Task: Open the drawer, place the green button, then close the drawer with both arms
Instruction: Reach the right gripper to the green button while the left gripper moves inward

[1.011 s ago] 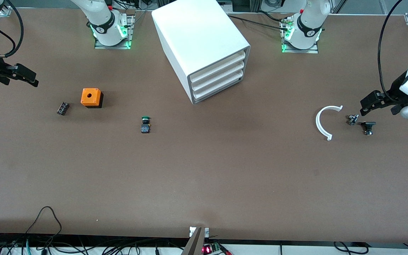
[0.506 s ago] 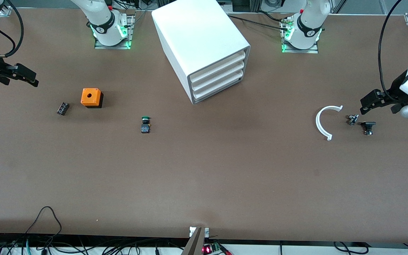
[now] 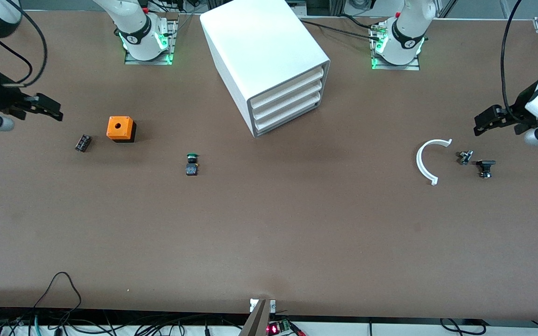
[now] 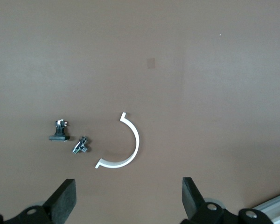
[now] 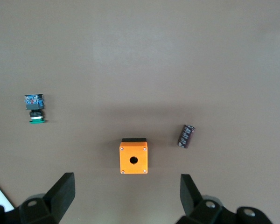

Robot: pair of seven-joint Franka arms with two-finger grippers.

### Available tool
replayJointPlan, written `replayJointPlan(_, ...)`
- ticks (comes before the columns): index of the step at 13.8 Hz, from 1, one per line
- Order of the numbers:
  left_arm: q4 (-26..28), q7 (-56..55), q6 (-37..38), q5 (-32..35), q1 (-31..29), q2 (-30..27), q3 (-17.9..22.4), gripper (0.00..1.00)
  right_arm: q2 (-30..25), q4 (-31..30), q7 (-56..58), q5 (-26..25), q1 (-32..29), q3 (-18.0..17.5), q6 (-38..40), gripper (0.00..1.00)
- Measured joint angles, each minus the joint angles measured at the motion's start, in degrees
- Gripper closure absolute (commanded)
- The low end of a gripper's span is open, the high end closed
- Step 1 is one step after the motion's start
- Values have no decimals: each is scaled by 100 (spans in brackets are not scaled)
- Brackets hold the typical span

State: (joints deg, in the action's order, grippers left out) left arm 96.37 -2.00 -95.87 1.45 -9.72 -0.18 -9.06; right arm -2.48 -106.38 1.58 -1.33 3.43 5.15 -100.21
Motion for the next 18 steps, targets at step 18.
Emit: replayJointPlan(18, 581, 21, 51, -451, 52, 180, -138, 0, 2617, -7, -572, 782, 2099, -54, -2599, 0)
